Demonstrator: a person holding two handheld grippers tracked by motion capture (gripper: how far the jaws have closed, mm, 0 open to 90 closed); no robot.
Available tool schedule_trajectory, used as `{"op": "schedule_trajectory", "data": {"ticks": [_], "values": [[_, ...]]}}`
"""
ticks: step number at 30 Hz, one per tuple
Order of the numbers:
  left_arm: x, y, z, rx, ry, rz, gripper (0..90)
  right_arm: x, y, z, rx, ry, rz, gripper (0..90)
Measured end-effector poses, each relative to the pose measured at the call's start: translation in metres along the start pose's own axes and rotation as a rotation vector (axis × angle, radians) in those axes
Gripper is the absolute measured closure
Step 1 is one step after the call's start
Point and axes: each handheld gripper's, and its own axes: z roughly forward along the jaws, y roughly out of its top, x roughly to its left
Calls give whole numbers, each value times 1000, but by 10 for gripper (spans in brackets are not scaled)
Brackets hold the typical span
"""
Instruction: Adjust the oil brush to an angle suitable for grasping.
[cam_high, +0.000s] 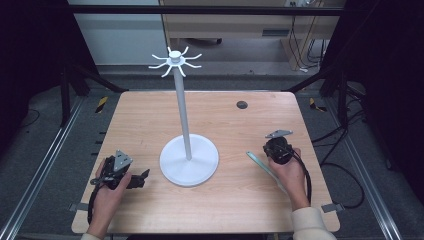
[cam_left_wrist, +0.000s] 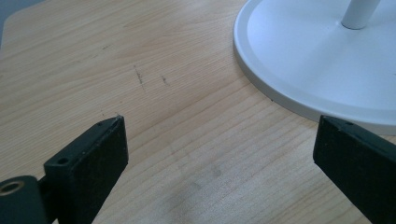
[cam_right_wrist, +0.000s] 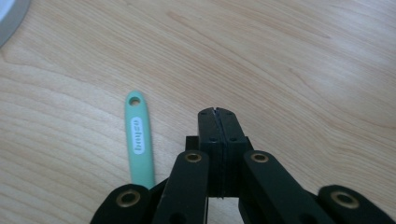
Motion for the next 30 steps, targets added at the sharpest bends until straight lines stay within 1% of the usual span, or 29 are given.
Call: {"op": "schedule_trajectory", "data": {"ticks": [4, 8, 9, 14, 18, 20, 22, 30], "values": [[0, 0, 0, -3, 1, -3, 29, 4, 1, 2, 9, 31, -8, 900], [0, 0, 0, -2, 0, -1, 28, 7, 1, 5, 16, 45, -16, 900], [0, 0, 0, -3, 0, -1, 29, 9, 1, 5, 22, 55, -11, 900], [-1, 0, 1, -2, 0, -1, 28, 14, 2, 8, 37, 74, -25, 900], [-1, 0, 1, 0, -1, 2, 29, 15, 1, 11, 46, 83, -28, 900], [-1, 0, 1, 0, -1, 4, 29, 16, 0, 13, 58, 90, -18, 900], [-1, 0, 1, 0, -2, 1, 29, 16, 0, 14, 62, 93, -21, 900], [-1, 0, 1, 1, -4, 2, 29, 15, -2, 16, 74, 102, -9, 900]]}}
